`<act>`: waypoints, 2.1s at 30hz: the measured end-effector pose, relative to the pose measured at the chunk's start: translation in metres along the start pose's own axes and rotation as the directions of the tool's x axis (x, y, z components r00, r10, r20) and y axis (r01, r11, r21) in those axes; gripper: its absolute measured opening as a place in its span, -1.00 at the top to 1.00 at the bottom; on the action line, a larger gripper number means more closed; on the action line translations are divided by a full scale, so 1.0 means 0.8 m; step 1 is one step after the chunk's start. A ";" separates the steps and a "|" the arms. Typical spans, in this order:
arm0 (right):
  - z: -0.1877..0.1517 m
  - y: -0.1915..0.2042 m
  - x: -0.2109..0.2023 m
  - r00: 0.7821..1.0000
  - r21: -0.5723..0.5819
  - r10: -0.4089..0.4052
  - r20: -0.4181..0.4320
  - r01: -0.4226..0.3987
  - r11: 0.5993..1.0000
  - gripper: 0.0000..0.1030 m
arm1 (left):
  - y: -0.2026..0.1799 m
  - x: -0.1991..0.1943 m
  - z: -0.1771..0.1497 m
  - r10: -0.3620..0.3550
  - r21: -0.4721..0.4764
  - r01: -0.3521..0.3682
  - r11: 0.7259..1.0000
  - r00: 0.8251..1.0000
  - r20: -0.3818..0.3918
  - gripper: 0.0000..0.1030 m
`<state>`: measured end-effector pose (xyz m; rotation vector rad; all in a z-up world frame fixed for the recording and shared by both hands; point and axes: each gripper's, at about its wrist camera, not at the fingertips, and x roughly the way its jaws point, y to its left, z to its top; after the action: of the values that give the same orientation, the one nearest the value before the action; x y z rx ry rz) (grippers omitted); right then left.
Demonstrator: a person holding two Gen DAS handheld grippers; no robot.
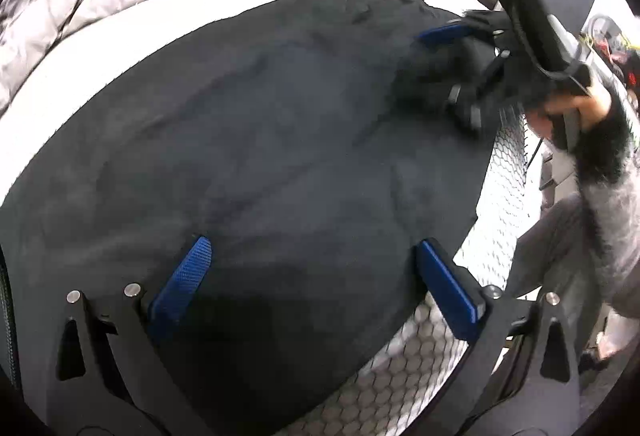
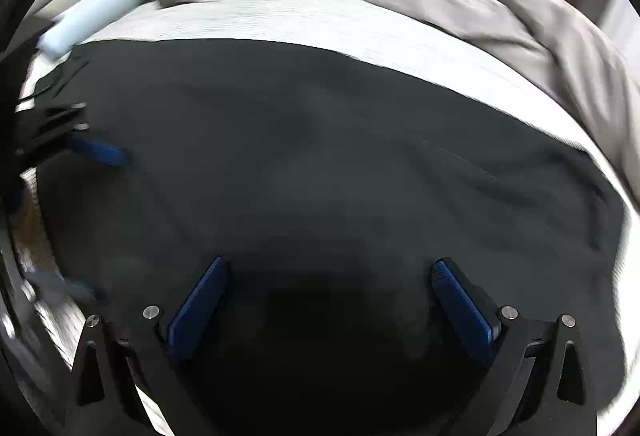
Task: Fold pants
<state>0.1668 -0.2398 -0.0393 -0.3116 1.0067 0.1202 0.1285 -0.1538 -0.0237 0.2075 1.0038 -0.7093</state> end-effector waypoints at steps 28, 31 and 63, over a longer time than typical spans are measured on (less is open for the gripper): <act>-0.165 -0.283 -0.074 0.934 0.800 0.047 0.353 -0.328 0.502 -0.02 | 0.029 0.001 0.011 0.120 -0.200 -0.106 0.974 0.991 0.062 -0.97; -0.141 -0.268 -0.098 0.938 0.768 -0.019 0.346 -0.271 0.581 0.60 | 0.046 -0.020 0.010 0.129 -0.252 -0.100 0.963 0.987 0.099 -0.97; -0.043 -0.087 -0.036 0.964 0.362 0.230 0.131 -0.263 0.895 -0.26 | 0.085 0.023 0.023 -0.269 -0.494 0.326 0.806 0.945 0.185 -0.29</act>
<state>0.1405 -0.3155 -0.0174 0.1750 0.9584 0.1656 0.1904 -0.1185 -0.0397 -0.4723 1.1014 -0.6964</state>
